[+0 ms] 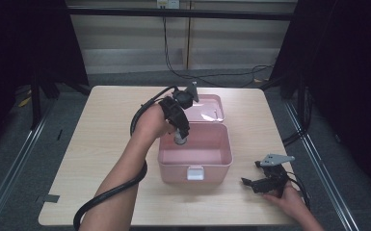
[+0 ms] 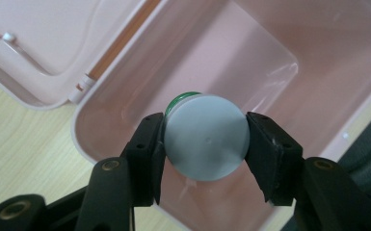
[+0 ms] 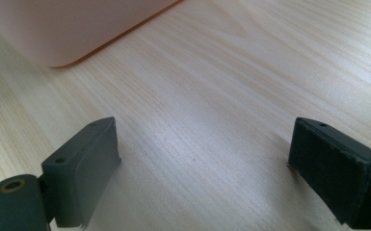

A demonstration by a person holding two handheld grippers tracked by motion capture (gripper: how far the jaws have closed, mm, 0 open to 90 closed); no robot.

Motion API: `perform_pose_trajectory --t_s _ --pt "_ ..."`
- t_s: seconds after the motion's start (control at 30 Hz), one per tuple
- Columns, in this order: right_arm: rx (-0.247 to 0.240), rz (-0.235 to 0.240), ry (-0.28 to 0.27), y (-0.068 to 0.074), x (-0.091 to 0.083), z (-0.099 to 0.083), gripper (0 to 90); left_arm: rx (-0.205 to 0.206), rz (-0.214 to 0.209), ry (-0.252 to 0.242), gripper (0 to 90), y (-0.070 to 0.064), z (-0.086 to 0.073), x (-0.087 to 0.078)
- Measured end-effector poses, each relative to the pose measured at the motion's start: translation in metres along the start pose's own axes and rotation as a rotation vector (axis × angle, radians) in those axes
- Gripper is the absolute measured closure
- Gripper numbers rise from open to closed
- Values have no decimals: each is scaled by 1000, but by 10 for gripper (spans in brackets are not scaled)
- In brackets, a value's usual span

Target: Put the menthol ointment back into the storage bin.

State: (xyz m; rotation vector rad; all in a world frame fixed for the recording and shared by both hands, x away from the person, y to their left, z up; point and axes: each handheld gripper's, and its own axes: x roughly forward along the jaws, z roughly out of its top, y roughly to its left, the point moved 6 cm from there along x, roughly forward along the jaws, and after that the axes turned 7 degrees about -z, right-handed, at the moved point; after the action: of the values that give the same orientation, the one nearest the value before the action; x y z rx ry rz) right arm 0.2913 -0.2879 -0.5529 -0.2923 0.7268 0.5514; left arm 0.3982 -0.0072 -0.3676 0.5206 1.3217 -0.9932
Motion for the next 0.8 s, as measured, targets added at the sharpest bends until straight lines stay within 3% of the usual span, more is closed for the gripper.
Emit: perform_pose_trajectory --t_s 0.4,0.8 --pt "-1 0 -1 0 0 0 97 -35 1 -12 504 7 6 21" --pt "1 0 -2 0 0 0 97 -69 29 -32 504 19 5 37"
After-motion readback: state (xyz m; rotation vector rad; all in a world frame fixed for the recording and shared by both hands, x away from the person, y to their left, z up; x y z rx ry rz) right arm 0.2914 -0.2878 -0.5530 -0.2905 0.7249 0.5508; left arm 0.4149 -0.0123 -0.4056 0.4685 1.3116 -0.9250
